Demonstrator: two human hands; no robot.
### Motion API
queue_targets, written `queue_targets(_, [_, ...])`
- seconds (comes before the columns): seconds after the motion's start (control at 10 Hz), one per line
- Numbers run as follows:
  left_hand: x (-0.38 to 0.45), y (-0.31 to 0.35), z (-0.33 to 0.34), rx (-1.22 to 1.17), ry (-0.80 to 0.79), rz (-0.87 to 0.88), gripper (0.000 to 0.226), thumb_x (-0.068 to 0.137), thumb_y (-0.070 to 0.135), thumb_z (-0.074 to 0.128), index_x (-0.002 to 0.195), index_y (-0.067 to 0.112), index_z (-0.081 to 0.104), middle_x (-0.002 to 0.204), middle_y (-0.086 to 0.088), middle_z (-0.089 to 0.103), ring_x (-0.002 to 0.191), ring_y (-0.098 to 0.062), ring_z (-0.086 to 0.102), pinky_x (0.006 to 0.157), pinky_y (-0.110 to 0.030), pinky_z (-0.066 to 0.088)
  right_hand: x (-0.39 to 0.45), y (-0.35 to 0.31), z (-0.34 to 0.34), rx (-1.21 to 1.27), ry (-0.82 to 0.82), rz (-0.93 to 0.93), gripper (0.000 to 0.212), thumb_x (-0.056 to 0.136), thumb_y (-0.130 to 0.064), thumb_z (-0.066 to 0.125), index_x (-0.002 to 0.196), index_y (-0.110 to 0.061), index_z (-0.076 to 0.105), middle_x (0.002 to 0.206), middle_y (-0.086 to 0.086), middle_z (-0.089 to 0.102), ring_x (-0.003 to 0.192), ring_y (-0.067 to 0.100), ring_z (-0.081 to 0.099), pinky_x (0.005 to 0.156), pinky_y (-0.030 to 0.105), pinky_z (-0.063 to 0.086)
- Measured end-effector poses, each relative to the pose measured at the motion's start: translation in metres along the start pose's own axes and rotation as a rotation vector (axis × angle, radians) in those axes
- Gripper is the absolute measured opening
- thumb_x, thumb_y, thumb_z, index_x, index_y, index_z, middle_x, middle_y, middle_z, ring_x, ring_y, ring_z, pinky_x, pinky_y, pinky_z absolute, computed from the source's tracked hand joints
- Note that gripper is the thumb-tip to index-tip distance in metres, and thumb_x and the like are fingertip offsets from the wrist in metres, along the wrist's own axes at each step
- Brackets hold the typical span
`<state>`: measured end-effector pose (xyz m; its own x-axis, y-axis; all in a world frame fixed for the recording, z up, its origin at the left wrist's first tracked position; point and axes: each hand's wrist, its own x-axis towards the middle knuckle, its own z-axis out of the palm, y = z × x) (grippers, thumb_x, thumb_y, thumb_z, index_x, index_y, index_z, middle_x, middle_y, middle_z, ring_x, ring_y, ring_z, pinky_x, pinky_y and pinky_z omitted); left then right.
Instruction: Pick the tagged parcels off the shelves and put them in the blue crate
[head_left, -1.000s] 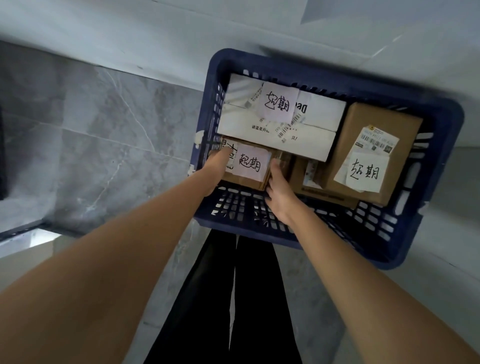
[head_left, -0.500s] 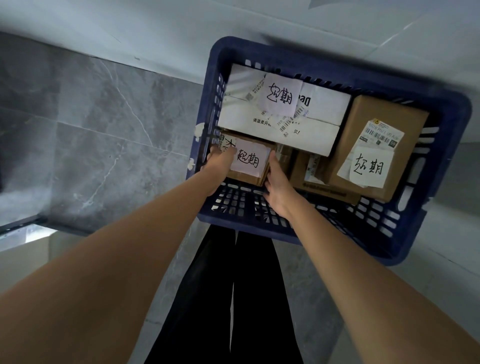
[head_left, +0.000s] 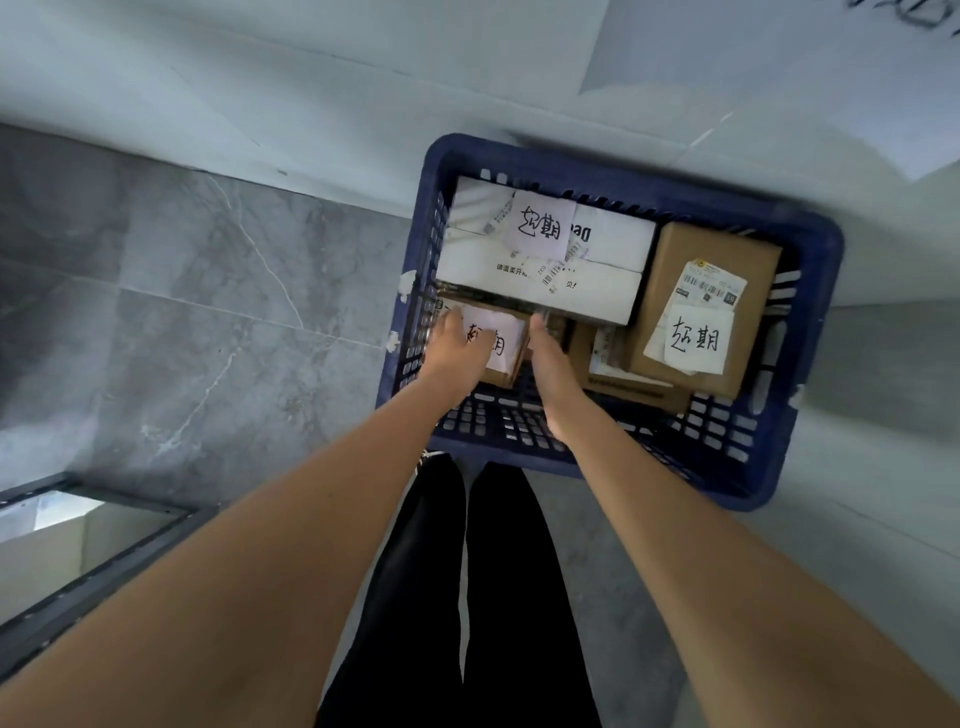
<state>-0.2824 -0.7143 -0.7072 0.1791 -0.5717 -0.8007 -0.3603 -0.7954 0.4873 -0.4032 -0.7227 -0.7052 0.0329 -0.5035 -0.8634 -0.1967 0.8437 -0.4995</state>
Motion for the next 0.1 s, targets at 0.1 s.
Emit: queue_targets(0.1, [-0.025, 0.0144, -0.0141, 0.177, 0.051, 0.133, 0.074, 0.093, 0.047, 0.043, 0.154, 0.018, 0.012, 0.161, -0.005, 0.015, 0.148, -0.024, 0.015, 0.117, -0.043, 0.018, -0.035, -0.0154, -0.0117, -0.244, 0.228, -0.242, 0.055, 0.102, -0.046, 0.032, 0.147, -0.015, 0.036, 0.155, 0.004, 0.034, 0.14, 0.013, 0.029, 0.113, 0.031, 0.024])
